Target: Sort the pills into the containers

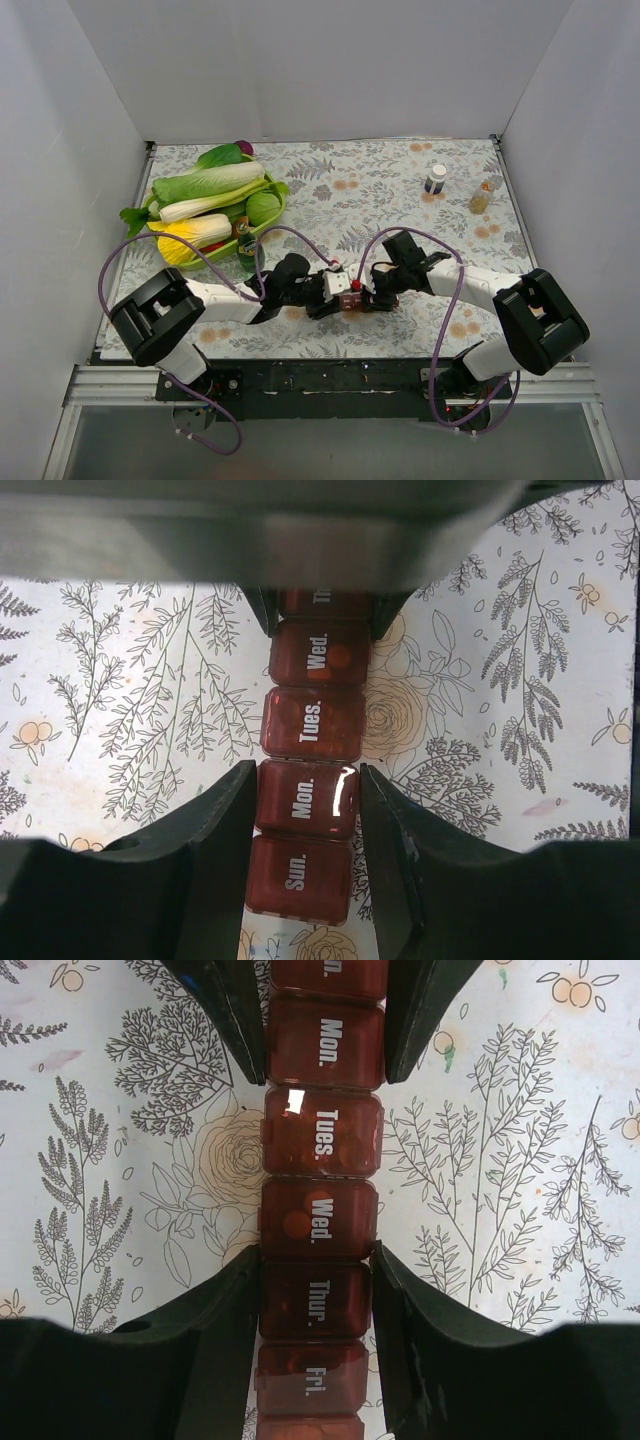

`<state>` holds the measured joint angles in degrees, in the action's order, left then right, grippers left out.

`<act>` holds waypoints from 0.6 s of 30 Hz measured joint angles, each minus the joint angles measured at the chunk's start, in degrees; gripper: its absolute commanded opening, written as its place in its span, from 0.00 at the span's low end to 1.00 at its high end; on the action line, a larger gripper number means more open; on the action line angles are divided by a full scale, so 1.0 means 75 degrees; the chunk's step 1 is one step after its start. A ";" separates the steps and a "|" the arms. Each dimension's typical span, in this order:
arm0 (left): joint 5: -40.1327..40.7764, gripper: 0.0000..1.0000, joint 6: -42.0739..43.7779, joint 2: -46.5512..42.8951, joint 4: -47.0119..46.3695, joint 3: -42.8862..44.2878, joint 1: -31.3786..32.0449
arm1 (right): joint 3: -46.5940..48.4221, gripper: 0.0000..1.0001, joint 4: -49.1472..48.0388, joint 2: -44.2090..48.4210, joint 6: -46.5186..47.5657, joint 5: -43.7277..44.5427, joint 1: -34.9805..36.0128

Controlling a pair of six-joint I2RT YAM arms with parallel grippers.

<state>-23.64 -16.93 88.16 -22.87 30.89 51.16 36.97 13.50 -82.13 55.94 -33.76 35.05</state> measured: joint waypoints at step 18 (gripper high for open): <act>-0.1125 0.10 -0.1011 0.0035 0.0315 0.0119 -0.0685 | -0.0061 0.31 -0.0242 -0.0006 0.0029 0.0090 0.0154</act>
<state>-32.08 -24.51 88.42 -20.51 31.79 46.02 36.51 11.68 -82.17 56.16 -33.08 36.21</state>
